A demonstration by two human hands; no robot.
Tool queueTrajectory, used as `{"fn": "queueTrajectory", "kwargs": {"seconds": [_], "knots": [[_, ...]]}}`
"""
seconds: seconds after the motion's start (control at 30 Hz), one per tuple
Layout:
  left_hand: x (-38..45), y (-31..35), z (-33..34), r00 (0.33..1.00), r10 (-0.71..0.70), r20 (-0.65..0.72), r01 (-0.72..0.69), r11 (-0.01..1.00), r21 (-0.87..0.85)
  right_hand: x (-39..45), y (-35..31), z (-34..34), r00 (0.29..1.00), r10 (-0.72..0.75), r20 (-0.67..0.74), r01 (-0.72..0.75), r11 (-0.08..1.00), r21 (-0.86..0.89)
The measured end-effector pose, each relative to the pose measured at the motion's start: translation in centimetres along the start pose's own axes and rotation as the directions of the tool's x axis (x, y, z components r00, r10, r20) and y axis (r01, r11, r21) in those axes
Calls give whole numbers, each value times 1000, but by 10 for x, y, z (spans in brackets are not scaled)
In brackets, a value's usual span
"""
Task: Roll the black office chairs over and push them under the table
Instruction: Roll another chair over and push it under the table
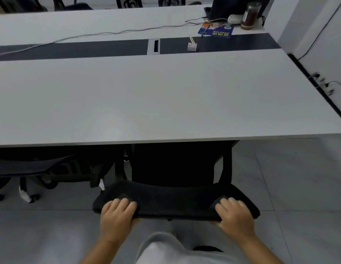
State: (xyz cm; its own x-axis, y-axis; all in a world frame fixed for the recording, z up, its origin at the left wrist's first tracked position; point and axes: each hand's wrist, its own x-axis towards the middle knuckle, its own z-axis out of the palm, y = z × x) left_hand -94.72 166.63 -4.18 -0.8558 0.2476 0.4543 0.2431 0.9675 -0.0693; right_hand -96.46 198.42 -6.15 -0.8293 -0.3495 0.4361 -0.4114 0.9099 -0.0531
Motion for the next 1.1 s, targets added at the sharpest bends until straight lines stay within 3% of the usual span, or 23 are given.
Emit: {"fn": "queueTrajectory", "kwargs": {"seconds": [0.2, 0.43, 0.67, 0.8, 1.1], "knots": [[18, 5, 7, 997, 65, -45, -64, 997, 35, 9, 17, 1, 1000, 14, 20, -14, 1000, -8], [31, 8, 19, 988, 124, -96, -121, 992, 34, 15, 23, -3, 997, 31, -68, -31, 1000, 2], [40, 29, 31, 992, 111, -54, -111, 994, 10, 20, 49, -5, 998, 36, -48, -37, 999, -7], [47, 22, 35, 987, 118, -110, -118, 993, -2, 30, 51, -3, 999, -8, -32, 7, 999, -34], [102, -5, 55, 996, 66, -57, -64, 997, 40, 84, 65, 33, 999, -11, -47, 8, 997, -75]]}}
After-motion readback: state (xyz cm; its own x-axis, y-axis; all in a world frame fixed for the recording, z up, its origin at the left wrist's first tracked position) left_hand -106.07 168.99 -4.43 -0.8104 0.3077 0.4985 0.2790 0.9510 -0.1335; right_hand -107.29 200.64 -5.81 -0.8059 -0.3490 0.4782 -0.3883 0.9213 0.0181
